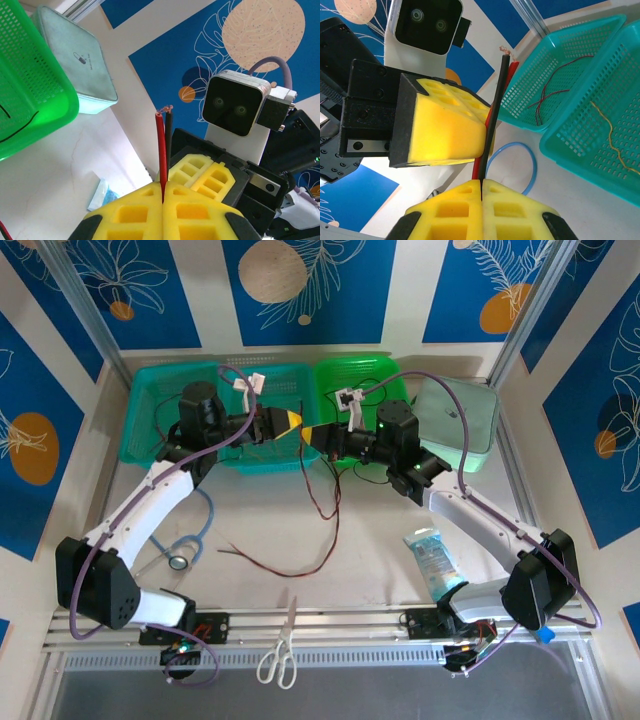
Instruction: Untangle the cables
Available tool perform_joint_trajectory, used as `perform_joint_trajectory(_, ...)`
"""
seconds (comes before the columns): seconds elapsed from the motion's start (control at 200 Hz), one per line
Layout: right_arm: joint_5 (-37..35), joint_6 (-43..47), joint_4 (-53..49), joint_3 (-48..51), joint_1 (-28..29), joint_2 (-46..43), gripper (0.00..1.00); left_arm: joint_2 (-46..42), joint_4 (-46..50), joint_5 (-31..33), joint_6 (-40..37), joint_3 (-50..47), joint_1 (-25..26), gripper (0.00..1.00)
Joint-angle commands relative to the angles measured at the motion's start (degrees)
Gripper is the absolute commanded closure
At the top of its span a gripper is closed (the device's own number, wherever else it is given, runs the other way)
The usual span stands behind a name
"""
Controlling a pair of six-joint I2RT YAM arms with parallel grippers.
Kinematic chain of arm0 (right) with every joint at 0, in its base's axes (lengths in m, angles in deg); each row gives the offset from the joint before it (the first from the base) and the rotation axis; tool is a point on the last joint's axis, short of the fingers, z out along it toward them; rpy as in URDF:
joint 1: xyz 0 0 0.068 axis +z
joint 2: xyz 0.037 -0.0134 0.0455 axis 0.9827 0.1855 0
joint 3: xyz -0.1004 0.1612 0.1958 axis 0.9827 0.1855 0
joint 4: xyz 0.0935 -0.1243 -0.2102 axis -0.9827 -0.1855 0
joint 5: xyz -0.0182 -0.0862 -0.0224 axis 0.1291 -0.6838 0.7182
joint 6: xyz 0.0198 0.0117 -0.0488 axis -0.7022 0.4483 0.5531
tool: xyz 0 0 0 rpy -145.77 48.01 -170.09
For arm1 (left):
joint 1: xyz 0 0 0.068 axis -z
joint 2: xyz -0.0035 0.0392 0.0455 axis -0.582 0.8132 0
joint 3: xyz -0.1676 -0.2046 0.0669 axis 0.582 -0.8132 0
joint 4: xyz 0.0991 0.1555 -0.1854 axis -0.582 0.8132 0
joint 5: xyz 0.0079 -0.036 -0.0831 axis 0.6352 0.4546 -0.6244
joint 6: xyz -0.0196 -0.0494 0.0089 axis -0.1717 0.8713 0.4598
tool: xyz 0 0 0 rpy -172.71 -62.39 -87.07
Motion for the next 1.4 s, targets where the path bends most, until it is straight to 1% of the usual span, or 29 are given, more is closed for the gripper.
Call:
perform_joint_trajectory(0.0,-0.62,-0.58,0.72,-1.89,-0.37,-0.81,1.00,-0.47,0.18,-0.44,-1.20,1.40,0.54,1.00)
perform_joint_trajectory(0.275,-6.16,-1.89,2.00,0.99,-2.02,-4.70,1.00,-1.04,4.07,1.33,-4.11,2.44,0.46,1.00)
perform_joint_trajectory(0.39,-7.83,-2.43,2.02,1.92,-3.14,-6.45,1.00,-1.04,6.87,1.61,-6.16,3.61,0.36,1.00)
perform_joint_trajectory(0.44,-9.42,-2.11,1.32,2.09,-3.43,-7.36,1.00,-1.21,10.01,1.90,-8.26,4.79,-0.12,1.00)
perform_joint_trajectory(0.525,-13.74,-1.07,-0.41,2.67,-3.92,-9.80,1.00,-1.86,16.79,3.92,-12.74,7.48,-1.67,1.00)
perform_joint_trajectory(0.645,-20.43,0.17,-2.53,4.24,-5.46,-14.24,1.00,-2.76,24.79,6.35,-17.88,10.84,-5.10,1.00)
perform_joint_trajectory(0.715,-21.21,-0.93,-2.99,5.79,-7.67,-16.53,1.00,-3.11,27.86,7.06,-19.83,11.98,-6.79,1.00)
perform_joint_trajectory(0.82,-21.14,-2.49,-3.96,7.67,-10.95,-19.48,1.00,-3.49,29.66,6.43,-20.97,12.43,-9.13,1.00)
perform_joint_trajectory(0.895,-21.90,-2.52,-5.49,8.42,-12.99,-21.59,1.00,-3.84,32.38,7.66,-22.00,13.24,-11.45,1.00)
perform_joint_trajectory(0.96,-19.77,-2.77,-7.00,7.85,-15.21,-21.94,1.00,-3.70,32.64,5.87,-22.56,14.30,-13.23,1.00)
perform_joint_trajectory(1.015,-15.32,-2.75,-9.78,5.69,-16.58,-20.57,1.00,-3.35,32.53,4.48,-22.50,15.46,-13.55,1.00)
perform_joint_trajectory(1.055,-11.81,-2.38,-11.47,3.65,-16.67,-18.93,0.93,-3.09,31.51,2.89,-21.99,15.88,-13.59,1.00)
perform_joint_trajectory(1.08,-9.81,-2.13,-12.35,2.33,-16.44,-17.79,0.87,-2.90,30.52,1.73,-21.06,15.82,-13.56,1.00)
perform_joint_trajectory(1.11,-7.32,-1.90,-12.95,0.86,-15.87,-16.09,0.82,-2.73,29.28,0.48,-19.93,15.59,-13.55,1.00)
perform_joint_trajectory(1.15,-4.28,-1.18,-13.25,-0.86,-14.67,-13.89,0.78,-2.52,26.43,-1.78,-18.42,14.95,-13.46,1.00)
perform_joint_trajectory(1.211,-3.33,-0.48,-13.50,-2.83,-11.95,-10.94,0.73,-2.73,21.50,-4.45,-15.02,13.13,-13.38,1.00)
perform_joint_trajectory(1.276,-2.86,-0.27,-11.38,-3.80,-9.09,-7.79,0.70,-3.40,19.05,-4.46,-13.41,11.60,-13.30,1.00)
perform_joint_trajectory(1.396,-0.59,-2.34,-5.59,-6.19,-5.34,-1.91,0.62,-4.17,18.69,-4.37,-13.01,10.18,-13.28,1.00)
